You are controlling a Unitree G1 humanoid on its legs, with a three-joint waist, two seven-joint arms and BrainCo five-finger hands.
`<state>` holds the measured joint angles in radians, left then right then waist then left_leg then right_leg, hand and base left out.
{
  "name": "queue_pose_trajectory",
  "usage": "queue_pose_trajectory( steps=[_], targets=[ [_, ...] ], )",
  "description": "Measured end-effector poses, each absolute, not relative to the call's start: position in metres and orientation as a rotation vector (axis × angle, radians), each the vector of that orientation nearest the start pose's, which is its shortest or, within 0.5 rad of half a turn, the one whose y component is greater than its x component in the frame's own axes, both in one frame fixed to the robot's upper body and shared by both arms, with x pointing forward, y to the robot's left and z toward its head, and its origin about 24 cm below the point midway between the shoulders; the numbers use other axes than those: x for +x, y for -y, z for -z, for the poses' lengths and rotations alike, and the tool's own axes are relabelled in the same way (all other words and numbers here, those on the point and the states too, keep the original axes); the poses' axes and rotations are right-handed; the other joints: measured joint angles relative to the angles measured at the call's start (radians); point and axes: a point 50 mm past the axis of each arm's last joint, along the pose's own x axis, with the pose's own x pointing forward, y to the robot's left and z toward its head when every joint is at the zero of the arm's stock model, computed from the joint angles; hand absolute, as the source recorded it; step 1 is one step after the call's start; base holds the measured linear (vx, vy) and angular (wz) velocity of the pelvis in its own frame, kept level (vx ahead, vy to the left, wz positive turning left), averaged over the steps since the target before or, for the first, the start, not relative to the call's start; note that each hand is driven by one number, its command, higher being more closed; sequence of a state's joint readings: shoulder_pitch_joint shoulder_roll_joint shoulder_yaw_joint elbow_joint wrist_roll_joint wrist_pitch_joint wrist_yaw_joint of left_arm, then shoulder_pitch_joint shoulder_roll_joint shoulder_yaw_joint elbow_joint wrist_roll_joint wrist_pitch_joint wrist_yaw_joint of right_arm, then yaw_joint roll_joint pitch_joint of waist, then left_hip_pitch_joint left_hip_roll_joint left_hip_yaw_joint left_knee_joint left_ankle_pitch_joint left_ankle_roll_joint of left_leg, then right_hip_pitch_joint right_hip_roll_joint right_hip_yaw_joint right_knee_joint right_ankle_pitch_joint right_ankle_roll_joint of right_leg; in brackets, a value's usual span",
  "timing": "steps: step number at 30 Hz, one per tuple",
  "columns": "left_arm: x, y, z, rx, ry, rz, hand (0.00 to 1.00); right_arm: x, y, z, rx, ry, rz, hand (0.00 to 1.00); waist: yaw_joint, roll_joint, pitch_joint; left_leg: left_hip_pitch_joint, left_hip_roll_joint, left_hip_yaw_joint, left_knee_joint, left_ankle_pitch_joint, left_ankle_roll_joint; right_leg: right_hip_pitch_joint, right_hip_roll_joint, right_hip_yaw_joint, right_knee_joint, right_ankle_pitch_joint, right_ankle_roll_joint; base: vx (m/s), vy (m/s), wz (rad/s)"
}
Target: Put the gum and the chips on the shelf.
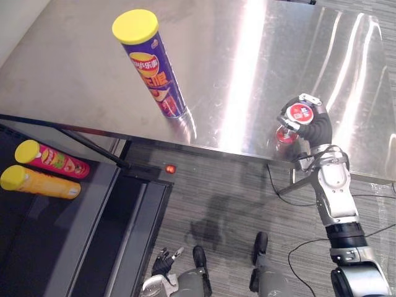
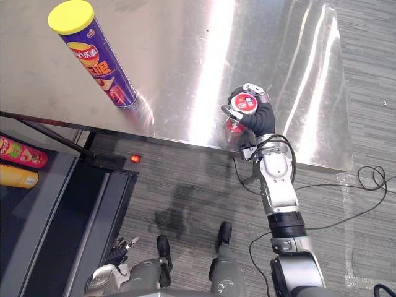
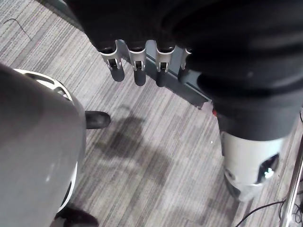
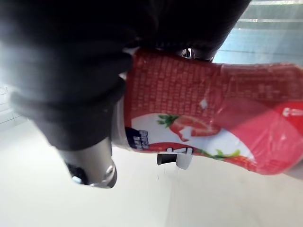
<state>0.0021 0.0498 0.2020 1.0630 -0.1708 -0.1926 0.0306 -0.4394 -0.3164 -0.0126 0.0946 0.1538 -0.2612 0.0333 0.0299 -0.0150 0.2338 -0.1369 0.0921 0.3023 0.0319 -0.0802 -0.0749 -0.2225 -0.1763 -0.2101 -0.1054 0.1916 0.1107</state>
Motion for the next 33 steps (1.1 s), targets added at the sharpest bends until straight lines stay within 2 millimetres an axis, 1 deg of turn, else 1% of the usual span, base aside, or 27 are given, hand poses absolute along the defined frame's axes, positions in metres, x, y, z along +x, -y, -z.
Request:
queue_pose_trajectory(
  steps=[6, 11, 14, 15, 17, 18, 21, 23, 24, 25, 26, 27, 31, 33],
  targets=[
    [0.135, -0.200, 0.145, -0.142, -0.851, -0.330, 0.00, 0.314, 0.175, -0.176, -0.162, 0.595, -0.126, 1.00, 0.000, -0.005, 0.003, 0.006, 0.000, 0.005, -0.001, 0.001, 0.000, 0.002, 0.000, 0.006, 0.000, 0.000, 0.000, 0.00, 0.005, -0.02],
    [0.136, -0.201, 0.144, -0.136, -0.845, -0.329, 0.00, 0.312, 0.173, -0.171, -0.146, 0.586, -0.124, 1.00, -0.002, -0.016, 0.004, 0.021, -0.002, 0.018, -0.010, 0.002, 0.000, 0.005, 0.001, 0.021, 0.000, 0.000, 0.000, 0.01, 0.009, -0.06],
    [0.136, -0.202, 0.144, -0.135, -0.844, -0.329, 0.00, 0.311, 0.175, -0.171, -0.201, 0.588, -0.099, 1.00, -0.001, -0.020, 0.003, 0.029, -0.002, 0.017, -0.012, 0.002, 0.000, 0.012, 0.001, 0.021, 0.000, 0.000, 0.000, 0.00, 0.000, 0.00],
    [0.136, -0.202, 0.144, -0.133, -0.844, -0.328, 0.00, 0.310, 0.179, -0.169, -0.217, 0.581, -0.082, 1.00, -0.001, -0.021, 0.003, 0.039, -0.001, 0.018, -0.014, 0.002, 0.000, 0.020, 0.002, 0.021, 0.000, 0.000, 0.000, 0.00, 0.000, 0.00],
    [0.136, -0.202, 0.144, -0.132, -0.844, -0.328, 0.00, 0.308, 0.181, -0.170, -0.224, 0.587, -0.068, 1.00, 0.000, -0.024, 0.001, 0.042, -0.002, 0.018, -0.016, 0.002, 0.000, 0.023, 0.002, 0.022, 0.000, 0.000, 0.000, 0.00, 0.000, 0.00],
    [0.135, -0.204, 0.144, -0.129, -0.846, -0.330, 0.00, 0.302, 0.183, -0.176, -0.226, 0.623, -0.060, 1.00, -0.001, -0.030, 0.000, 0.044, -0.003, 0.020, -0.017, 0.002, 0.000, 0.022, 0.001, 0.024, 0.000, 0.000, 0.000, 0.00, 0.010, -0.04],
    [0.133, -0.205, 0.145, -0.133, -0.855, -0.336, 0.00, 0.291, 0.187, -0.190, -0.242, 0.694, -0.044, 1.00, -0.004, -0.031, -0.001, 0.063, -0.003, 0.025, -0.023, 0.002, 0.000, 0.036, 0.003, 0.026, 0.000, 0.000, 0.000, 0.01, 0.007, -0.07],
    [0.130, -0.207, 0.146, -0.136, -0.859, -0.344, 0.00, 0.283, 0.191, -0.197, -0.251, 0.735, -0.034, 1.00, -0.005, -0.045, -0.011, 0.075, -0.003, 0.037, -0.029, 0.002, 0.000, 0.039, 0.004, 0.029, -0.001, 0.000, 0.000, 0.00, 0.003, -0.13],
    [0.128, -0.210, 0.146, -0.132, -0.862, -0.350, 0.00, 0.279, 0.193, -0.199, -0.252, 0.745, -0.039, 1.00, -0.010, -0.056, -0.018, 0.076, -0.004, 0.041, -0.029, 0.002, 0.000, 0.038, 0.003, 0.030, -0.001, 0.000, 0.000, -0.01, -0.006, -0.10],
    [0.124, -0.213, 0.146, -0.113, -0.871, -0.348, 0.00, 0.275, 0.195, -0.197, -0.252, 0.743, -0.045, 1.00, -0.019, -0.069, -0.029, 0.077, -0.005, 0.042, -0.029, 0.002, 0.000, 0.038, 0.003, 0.031, -0.001, 0.000, 0.000, -0.01, -0.006, -0.05],
    [0.123, -0.214, 0.146, -0.112, -0.873, -0.349, 0.00, 0.274, 0.195, -0.197, -0.251, 0.741, -0.049, 1.00, -0.021, -0.072, -0.031, 0.077, -0.005, 0.042, -0.029, 0.002, 0.000, 0.038, 0.003, 0.031, -0.001, 0.000, 0.000, -0.01, -0.008, -0.03],
    [0.120, -0.217, 0.147, -0.108, -0.880, -0.351, 0.00, 0.270, 0.194, -0.194, -0.256, 0.737, -0.070, 1.00, -0.026, -0.081, -0.039, 0.083, -0.006, 0.044, -0.029, 0.002, 0.000, 0.042, 0.002, 0.032, -0.001, 0.000, 0.000, 0.00, 0.000, 0.00],
    [0.116, -0.217, 0.148, -0.111, -0.891, -0.350, 0.00, 0.260, 0.197, -0.186, -0.266, 0.713, -0.087, 1.00, -0.027, -0.082, -0.058, 0.093, -0.007, 0.044, -0.029, 0.001, 0.000, 0.052, 0.000, 0.033, -0.001, 0.000, 0.000, 0.00, 0.000, 0.00],
    [0.111, -0.216, 0.150, -0.114, -0.906, -0.338, 0.00, 0.256, 0.204, -0.179, -0.275, 0.682, -0.068, 1.00, -0.028, -0.078, -0.081, 0.093, -0.008, 0.046, -0.029, 0.001, 0.000, 0.052, 0.000, 0.033, -0.001, 0.000, 0.000, 0.00, 0.000, 0.00]
  ],
)
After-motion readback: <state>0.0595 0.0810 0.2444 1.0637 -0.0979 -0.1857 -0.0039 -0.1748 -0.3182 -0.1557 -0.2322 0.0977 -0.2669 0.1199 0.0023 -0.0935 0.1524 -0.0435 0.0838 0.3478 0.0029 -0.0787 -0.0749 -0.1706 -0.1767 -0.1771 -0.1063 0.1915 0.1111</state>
